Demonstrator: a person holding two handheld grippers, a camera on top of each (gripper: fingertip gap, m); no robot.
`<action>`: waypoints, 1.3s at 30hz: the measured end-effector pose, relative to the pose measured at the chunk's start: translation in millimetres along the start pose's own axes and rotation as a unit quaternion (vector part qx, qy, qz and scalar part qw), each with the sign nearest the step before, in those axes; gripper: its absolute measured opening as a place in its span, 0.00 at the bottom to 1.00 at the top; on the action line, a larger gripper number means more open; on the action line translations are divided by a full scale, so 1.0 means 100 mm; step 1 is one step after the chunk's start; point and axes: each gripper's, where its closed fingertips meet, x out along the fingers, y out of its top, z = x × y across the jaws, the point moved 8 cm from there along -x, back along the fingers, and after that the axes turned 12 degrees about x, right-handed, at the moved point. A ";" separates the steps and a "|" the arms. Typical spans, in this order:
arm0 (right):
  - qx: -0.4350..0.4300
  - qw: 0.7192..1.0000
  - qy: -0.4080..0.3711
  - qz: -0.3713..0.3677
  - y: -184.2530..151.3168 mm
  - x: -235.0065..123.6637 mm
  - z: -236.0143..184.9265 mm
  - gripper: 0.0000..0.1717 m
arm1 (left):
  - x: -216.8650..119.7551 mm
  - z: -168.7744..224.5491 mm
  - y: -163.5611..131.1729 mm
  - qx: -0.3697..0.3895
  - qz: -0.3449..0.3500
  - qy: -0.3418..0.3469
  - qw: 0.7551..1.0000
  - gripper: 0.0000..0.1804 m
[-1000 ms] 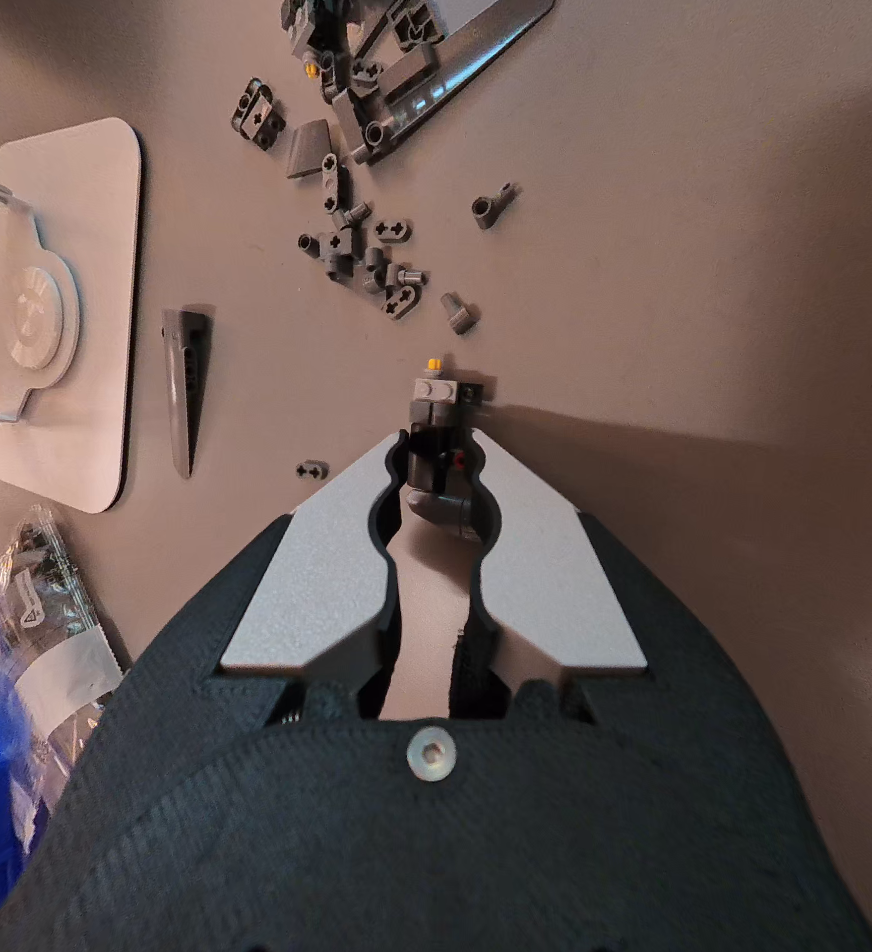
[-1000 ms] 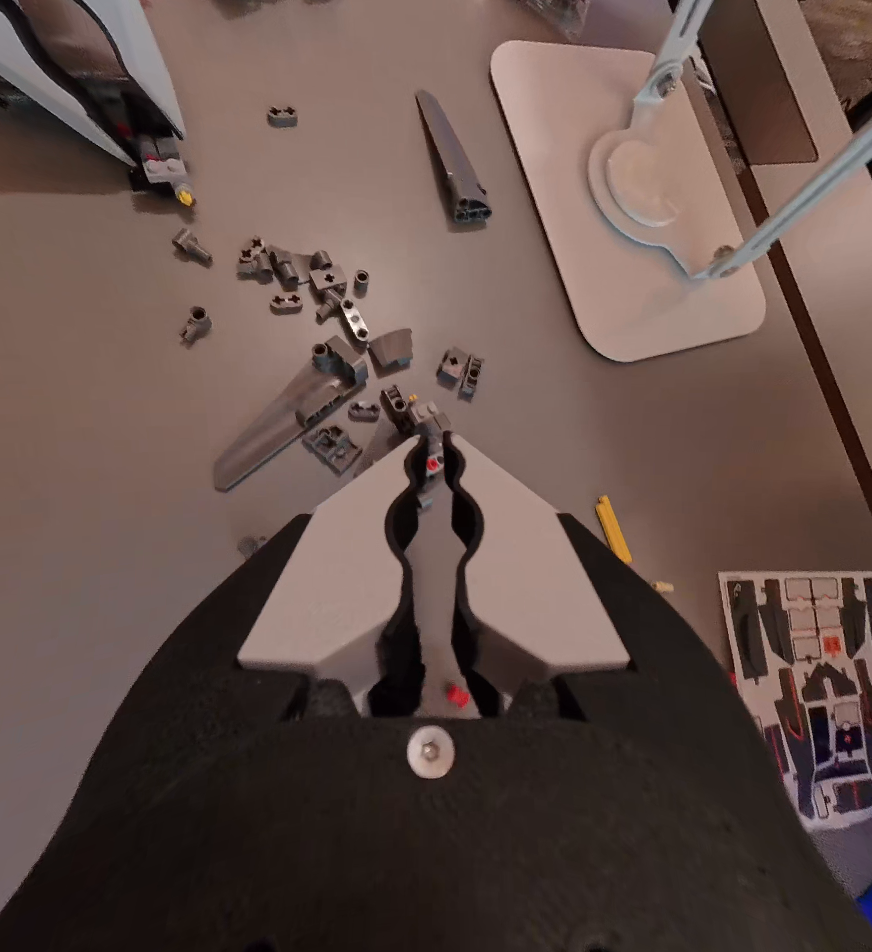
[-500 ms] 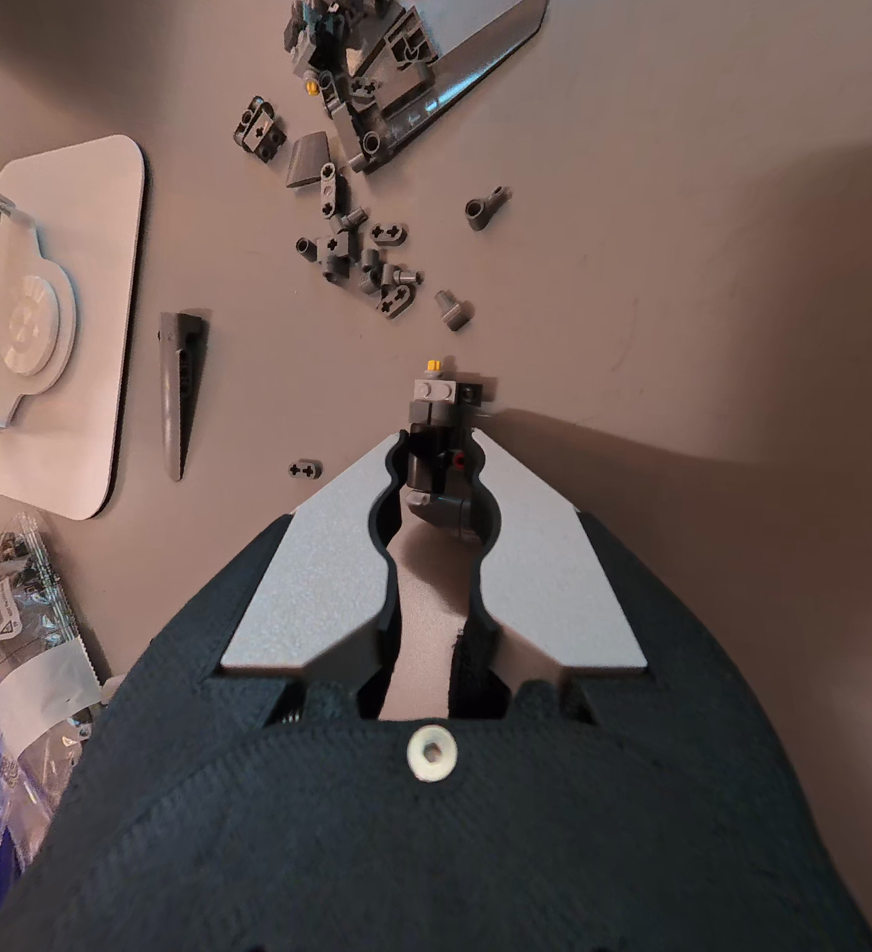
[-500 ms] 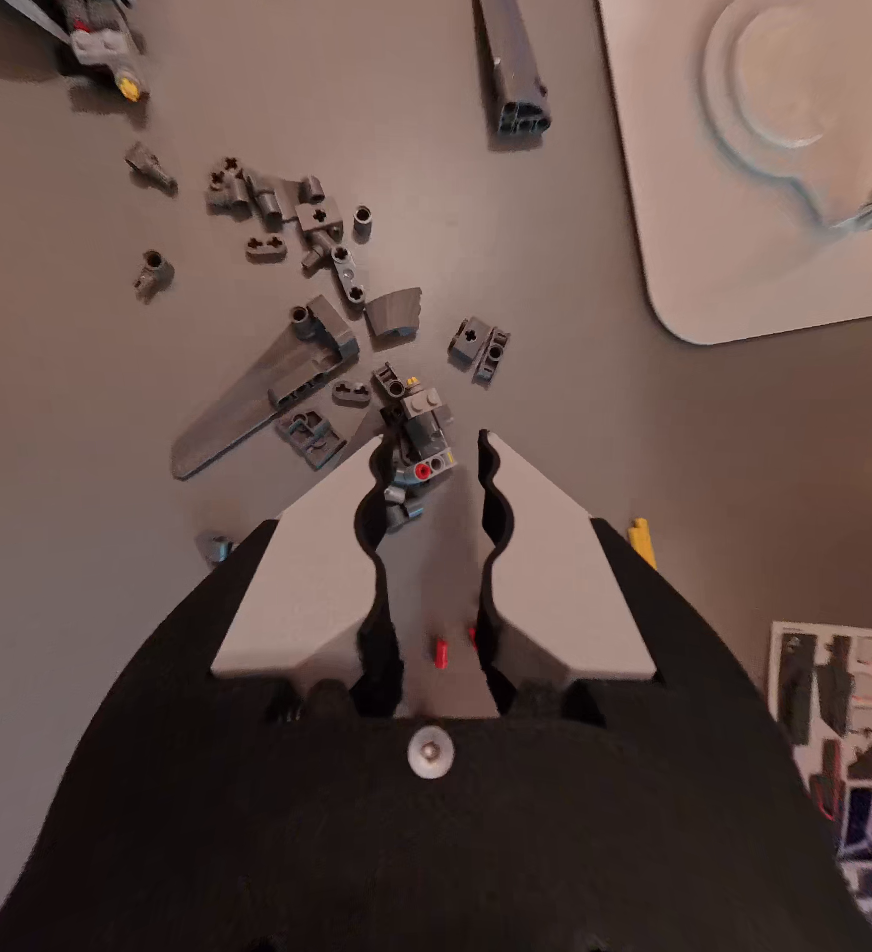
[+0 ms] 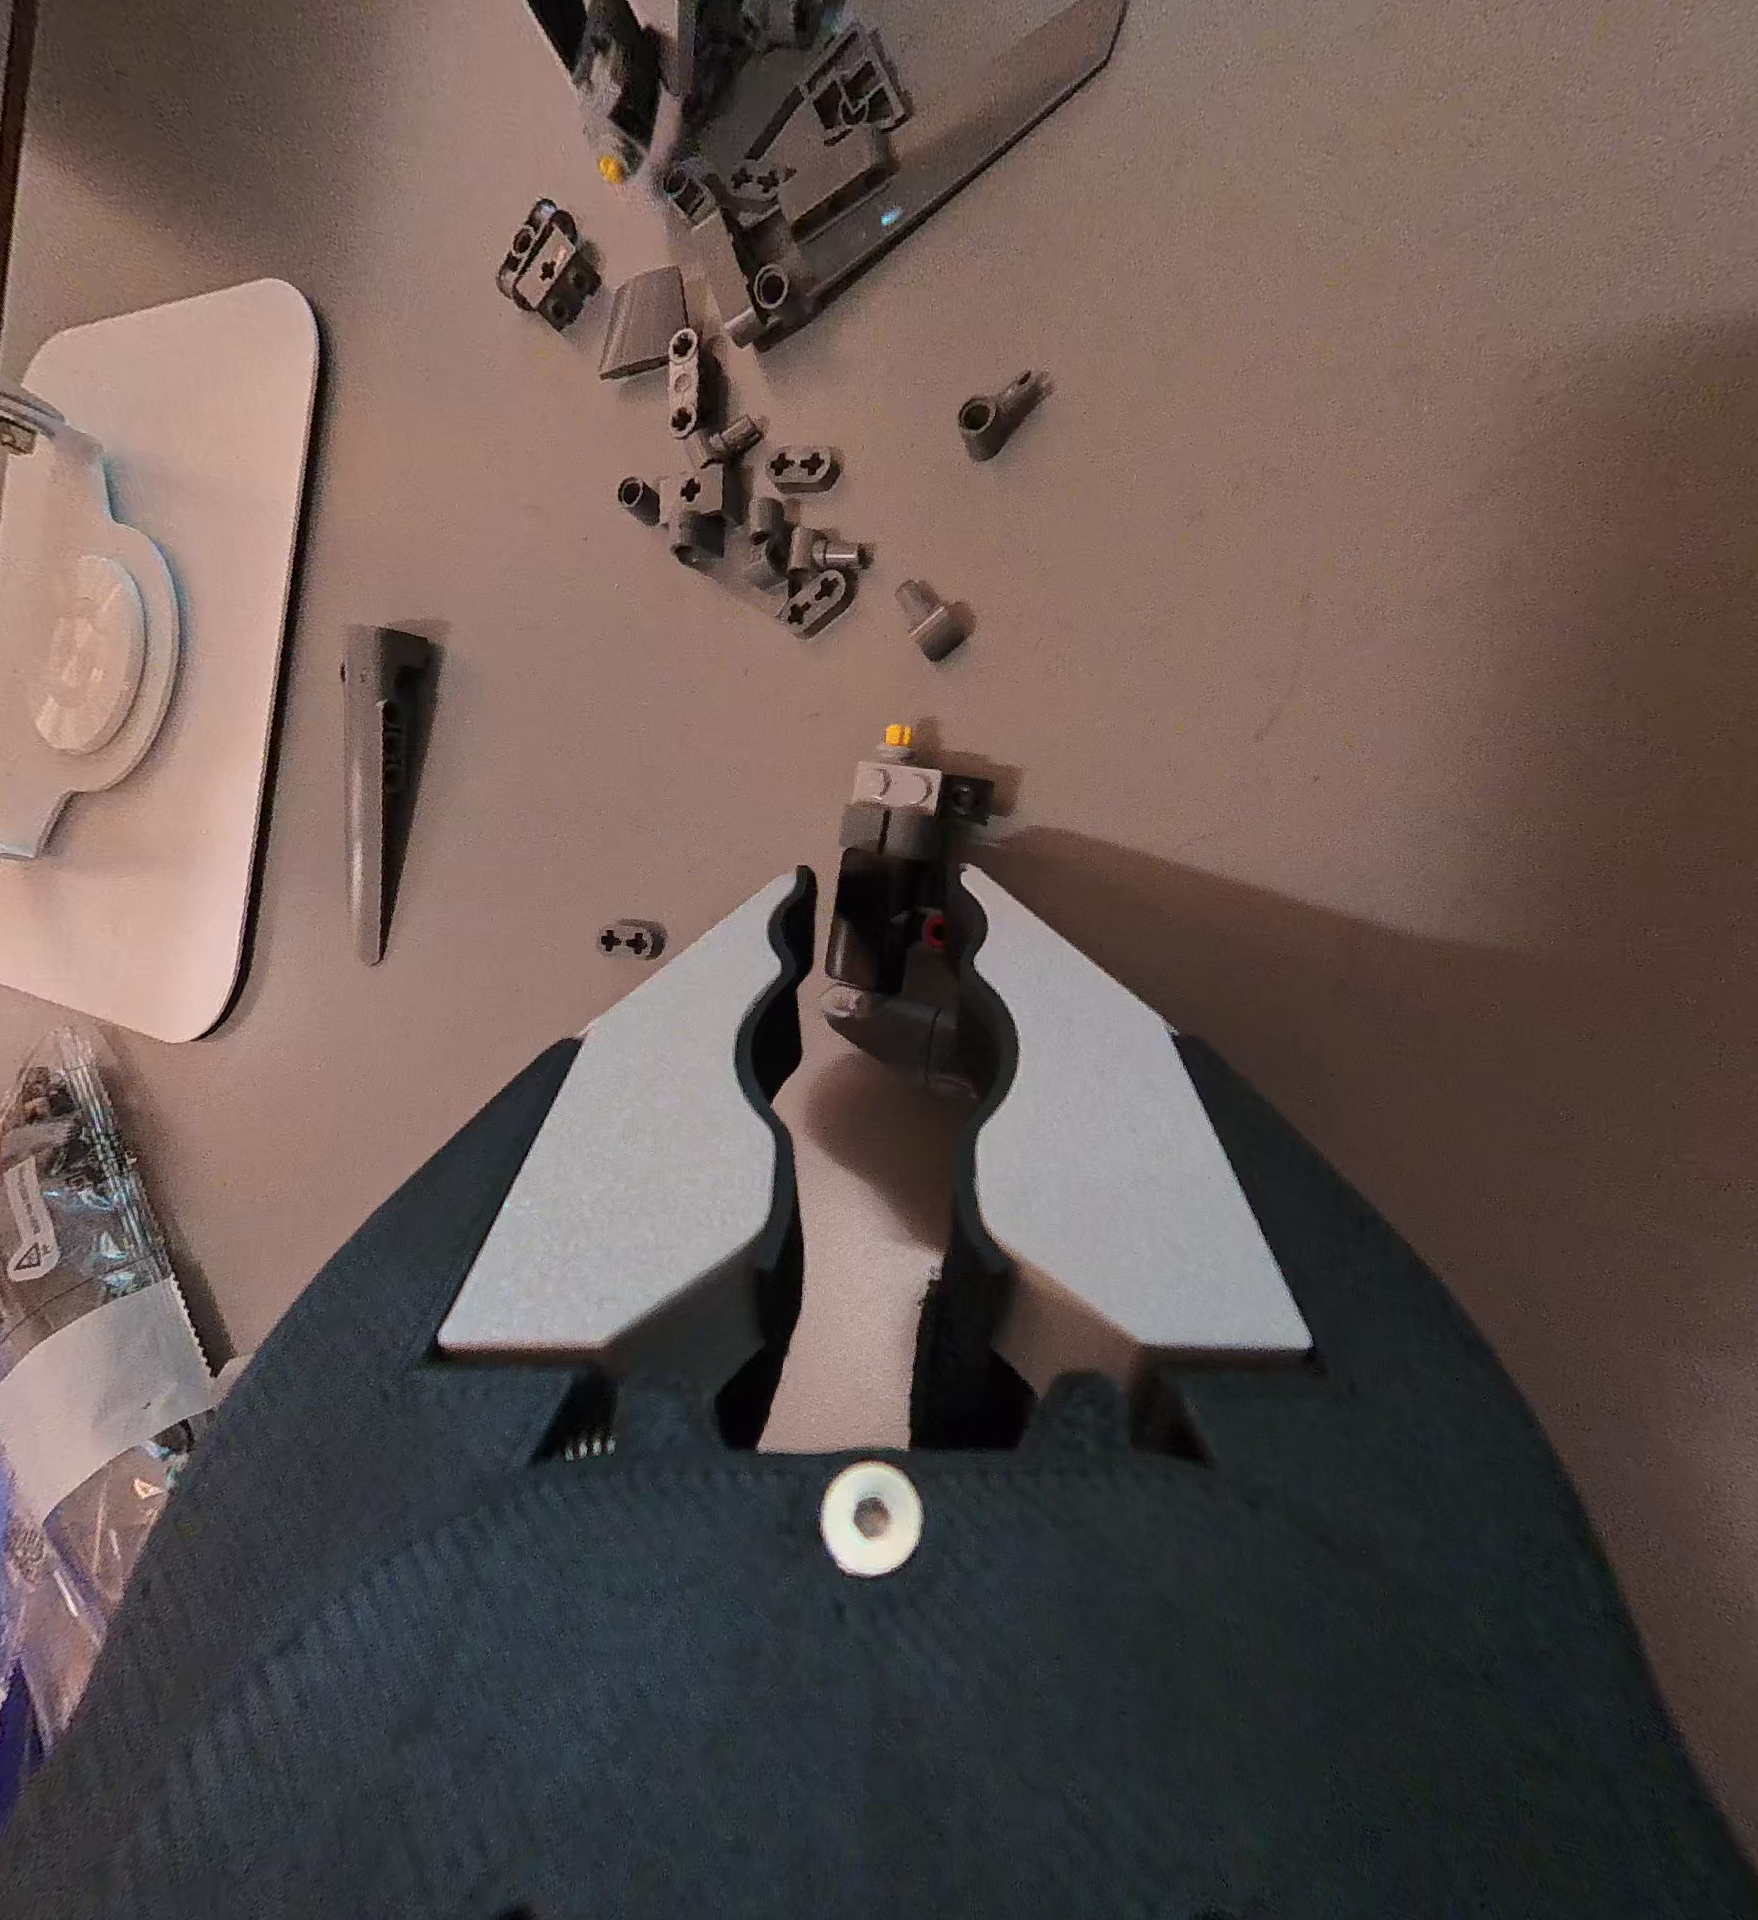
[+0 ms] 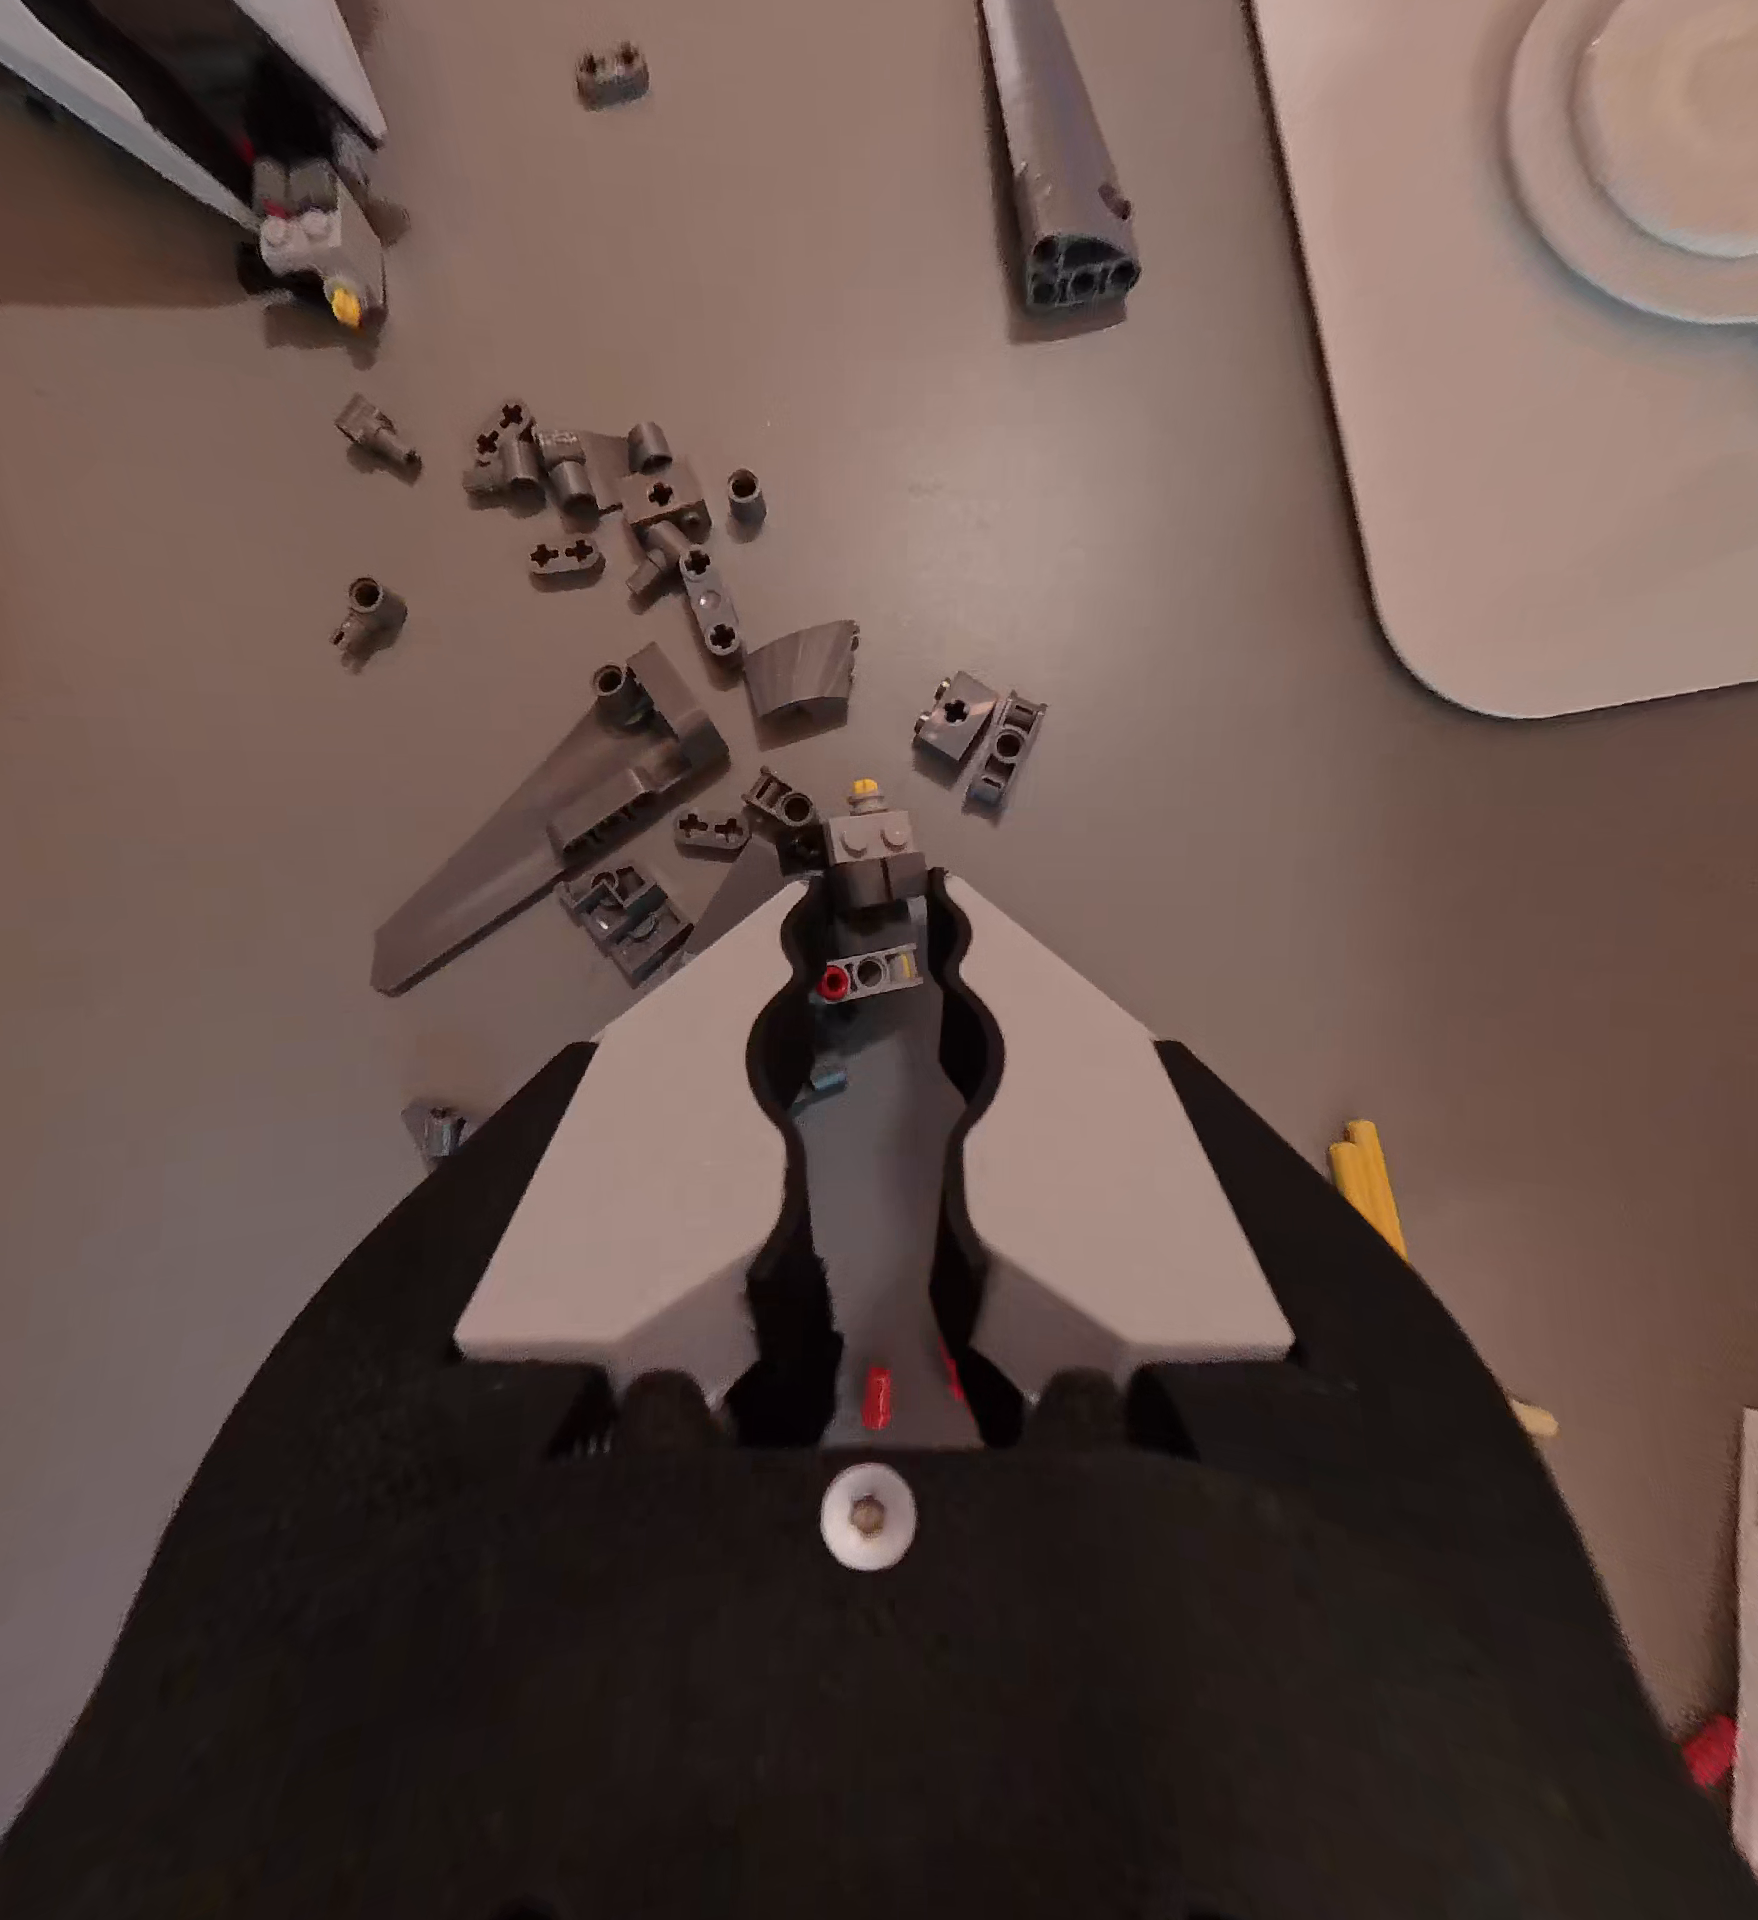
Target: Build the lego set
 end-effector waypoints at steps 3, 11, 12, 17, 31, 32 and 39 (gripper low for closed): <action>-0.004 0.999 -0.021 0.029 0.05 -0.14 -0.02 0.09 | -0.01 -0.01 0.00 -0.004 0.002 0.003 1.000 0.15; -0.062 0.994 -0.076 0.053 0.20 -0.44 -0.64 0.09 | -0.13 -0.04 0.02 -0.011 0.035 0.003 0.999 0.22; -0.068 0.993 -0.076 0.052 0.21 -0.43 -0.75 0.09 | -0.16 -0.04 0.02 -0.010 0.041 0.000 0.999 0.23; -0.093 0.991 -0.081 0.044 0.20 -0.22 -1.32 0.09 | -0.35 -0.09 -0.05 -0.005 0.068 -0.002 0.998 0.24; -0.102 0.991 -0.085 -0.004 0.08 0.40 -1.87 0.15 | -0.37 -0.04 -0.26 0.022 0.066 -0.017 0.997 0.23; -0.098 0.992 -0.082 -0.005 0.07 0.41 -1.88 0.17 | -0.38 -0.03 -0.26 0.023 0.069 -0.016 0.997 0.23; -0.083 0.993 -0.080 0.006 0.05 0.31 -1.90 0.18 | -0.44 -0.01 -0.29 0.039 0.074 -0.007 0.996 0.24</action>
